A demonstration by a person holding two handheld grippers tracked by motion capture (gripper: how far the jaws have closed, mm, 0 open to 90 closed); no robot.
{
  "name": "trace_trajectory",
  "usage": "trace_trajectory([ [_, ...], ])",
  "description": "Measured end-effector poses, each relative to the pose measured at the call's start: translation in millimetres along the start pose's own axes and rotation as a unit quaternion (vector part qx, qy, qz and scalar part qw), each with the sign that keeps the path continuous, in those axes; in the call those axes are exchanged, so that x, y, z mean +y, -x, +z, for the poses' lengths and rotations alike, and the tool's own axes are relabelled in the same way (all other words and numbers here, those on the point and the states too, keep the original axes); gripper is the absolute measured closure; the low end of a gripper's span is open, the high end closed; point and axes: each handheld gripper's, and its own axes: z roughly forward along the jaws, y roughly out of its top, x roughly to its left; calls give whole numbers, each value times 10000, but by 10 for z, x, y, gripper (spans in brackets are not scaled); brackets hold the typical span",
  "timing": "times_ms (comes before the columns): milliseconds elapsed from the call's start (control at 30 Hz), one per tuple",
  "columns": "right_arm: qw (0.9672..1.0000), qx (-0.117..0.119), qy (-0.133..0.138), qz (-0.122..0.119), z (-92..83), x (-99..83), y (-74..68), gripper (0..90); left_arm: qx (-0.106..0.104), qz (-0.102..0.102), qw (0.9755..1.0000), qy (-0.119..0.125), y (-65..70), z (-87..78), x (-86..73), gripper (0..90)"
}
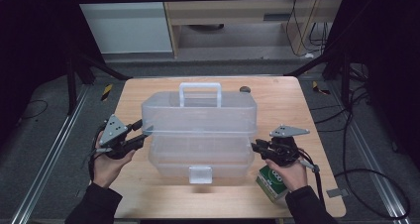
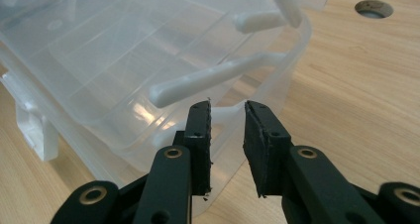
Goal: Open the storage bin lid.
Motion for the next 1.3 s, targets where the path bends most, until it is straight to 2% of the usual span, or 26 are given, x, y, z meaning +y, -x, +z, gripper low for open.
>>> trace_trajectory([
  [100,10000,41,-62,-59,29,-15,-13,726,-11,-21,10000,0,-4,0,0,594],
  [433,9998,146,-147,20,63,-32,-23,770,-7,-72,10000,21,-20,4,17,596],
  [533,9998,68,-171,-2,68,-26,-41,771,25,-48,10000,19,-19,6,37,601],
  [733,9998,74,-174,64,66,-29,-41,774,39,-17,10000,11,-43,15,89,609],
  [967,9998,62,-168,79,65,-31,-44,776,52,-111,9999,90,-79,39,157,609],
  [1300,9998,51,-158,61,66,-33,-47,777,115,-141,9997,139,-117,70,243,614],
])
